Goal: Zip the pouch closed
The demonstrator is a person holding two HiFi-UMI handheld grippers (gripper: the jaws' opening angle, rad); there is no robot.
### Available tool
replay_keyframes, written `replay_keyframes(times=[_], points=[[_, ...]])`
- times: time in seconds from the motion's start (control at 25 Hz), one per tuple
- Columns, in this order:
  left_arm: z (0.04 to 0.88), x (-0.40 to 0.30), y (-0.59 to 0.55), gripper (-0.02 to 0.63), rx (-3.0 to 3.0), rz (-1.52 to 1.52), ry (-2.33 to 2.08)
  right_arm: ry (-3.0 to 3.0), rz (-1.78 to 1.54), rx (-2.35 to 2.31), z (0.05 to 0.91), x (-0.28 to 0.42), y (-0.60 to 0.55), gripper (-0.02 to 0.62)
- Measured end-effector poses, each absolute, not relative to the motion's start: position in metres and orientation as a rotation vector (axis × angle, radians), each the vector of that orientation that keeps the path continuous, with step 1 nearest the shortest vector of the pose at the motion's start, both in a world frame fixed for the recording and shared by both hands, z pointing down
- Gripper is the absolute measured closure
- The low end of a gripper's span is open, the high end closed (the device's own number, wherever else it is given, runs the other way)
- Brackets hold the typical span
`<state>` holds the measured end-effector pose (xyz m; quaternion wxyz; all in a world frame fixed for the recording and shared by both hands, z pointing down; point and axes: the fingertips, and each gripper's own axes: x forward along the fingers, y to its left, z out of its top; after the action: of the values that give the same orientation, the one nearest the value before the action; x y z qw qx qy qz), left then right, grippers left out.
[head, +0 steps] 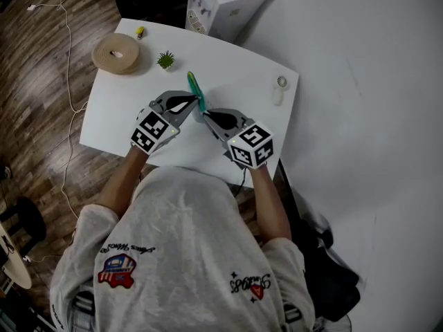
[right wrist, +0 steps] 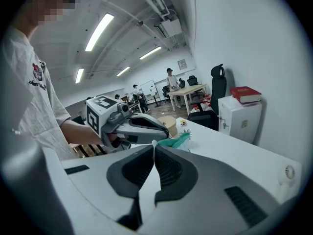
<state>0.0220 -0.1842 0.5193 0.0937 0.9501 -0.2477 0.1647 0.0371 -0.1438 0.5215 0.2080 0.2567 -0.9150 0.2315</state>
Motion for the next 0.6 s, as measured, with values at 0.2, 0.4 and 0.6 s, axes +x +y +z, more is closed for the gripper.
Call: replay_keyframes(times=[0.2,0.4,0.6], points=[[0.5205,0.0157,-0.1876,0.599,2.814,0.498,-0.743,-2.562,0.647,0.719,0.5188,0.0375,-0.143,0.578],[0.5211,0.017,-0.1847,0.599,2.816,0.509,-0.734,-2.569,0.661,0.717,0.5179,0.0369,-0.1405,0.578],[0.5228,0.0167,-0.1864,0.598,2.817,0.518,-0.727,-2.572,0.672,0.719,0.5179,0.0353,-0.1415,0.578]])
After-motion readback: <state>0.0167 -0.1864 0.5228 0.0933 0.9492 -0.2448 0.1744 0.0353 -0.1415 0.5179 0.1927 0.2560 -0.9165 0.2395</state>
